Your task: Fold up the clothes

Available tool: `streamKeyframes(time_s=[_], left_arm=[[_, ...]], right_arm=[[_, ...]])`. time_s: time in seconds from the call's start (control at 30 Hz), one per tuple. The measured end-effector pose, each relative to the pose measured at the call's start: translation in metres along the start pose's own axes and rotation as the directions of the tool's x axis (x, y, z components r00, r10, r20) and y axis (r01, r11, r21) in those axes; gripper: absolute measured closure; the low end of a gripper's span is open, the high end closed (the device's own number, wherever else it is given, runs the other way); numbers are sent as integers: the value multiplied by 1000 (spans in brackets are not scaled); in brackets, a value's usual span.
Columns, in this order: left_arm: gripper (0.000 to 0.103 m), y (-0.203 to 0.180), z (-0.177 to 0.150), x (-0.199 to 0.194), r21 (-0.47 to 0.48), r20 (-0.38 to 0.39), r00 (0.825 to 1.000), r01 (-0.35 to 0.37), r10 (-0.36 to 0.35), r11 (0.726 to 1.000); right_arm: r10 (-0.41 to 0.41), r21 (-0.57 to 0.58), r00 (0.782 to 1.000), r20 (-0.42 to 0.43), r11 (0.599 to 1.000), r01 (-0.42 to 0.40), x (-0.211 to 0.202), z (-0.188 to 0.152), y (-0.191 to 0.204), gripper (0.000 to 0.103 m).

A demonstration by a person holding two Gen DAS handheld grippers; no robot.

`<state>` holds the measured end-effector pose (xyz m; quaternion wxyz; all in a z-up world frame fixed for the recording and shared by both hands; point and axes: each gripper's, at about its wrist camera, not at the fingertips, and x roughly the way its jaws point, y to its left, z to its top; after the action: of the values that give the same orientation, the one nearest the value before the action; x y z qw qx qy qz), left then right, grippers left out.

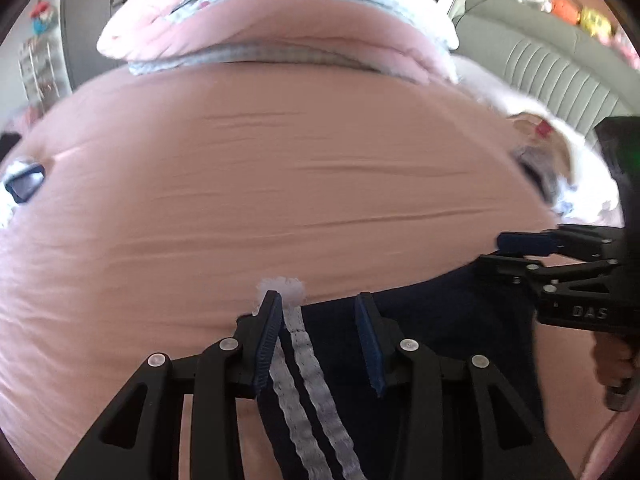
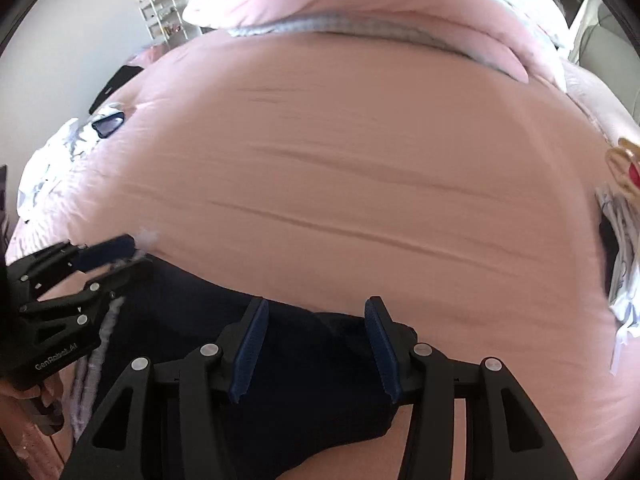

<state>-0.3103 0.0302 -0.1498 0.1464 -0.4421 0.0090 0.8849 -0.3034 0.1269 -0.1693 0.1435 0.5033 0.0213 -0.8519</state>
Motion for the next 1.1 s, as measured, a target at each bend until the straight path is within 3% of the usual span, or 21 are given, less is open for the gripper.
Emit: streamKeyframes(time_s=[0.1,0.27,0.33,0.5,0.6,0.73,0.8,0.93,1.1], left_arm=[[68,0,-9,-6,28,-21,1000,-10,10,1000],[67,11,-14,3,-63,-75,997,26,-31,998],[68,12,-16,5,-68,-101,995,8,-15,998],[67,7,-16,-10,3,-103,994,-22,23,1000],[57,4,-21,-21,37,-97,995,-33,36,999],[57,-1,-27,-35,83,-88,995,-47,54,996],[57,-3,-30,-42,105,-83,995,-54,63,993],[57,-17,-36,-51,40,-117,993,-8,13,999],[57,-23,-78,-67,-45,-175,979,-112,102,993]], right_arm=[[-16,-12,999,-35,1000,16,-14,-17,10,54],[-40,-17,996,-78,999,39,-38,-42,20,54],[-54,-36,994,-97,998,50,-35,-47,26,53],[-94,-81,987,-131,993,83,-36,-66,34,53],[-109,-97,981,-159,991,94,-38,-77,31,53],[-139,-109,976,-169,987,121,-54,-87,16,53],[-115,-73,982,-150,992,105,-70,-90,8,53],[-26,-43,990,-138,999,21,-97,-104,14,53],[26,0,986,-165,1000,-27,-104,-138,19,53]])
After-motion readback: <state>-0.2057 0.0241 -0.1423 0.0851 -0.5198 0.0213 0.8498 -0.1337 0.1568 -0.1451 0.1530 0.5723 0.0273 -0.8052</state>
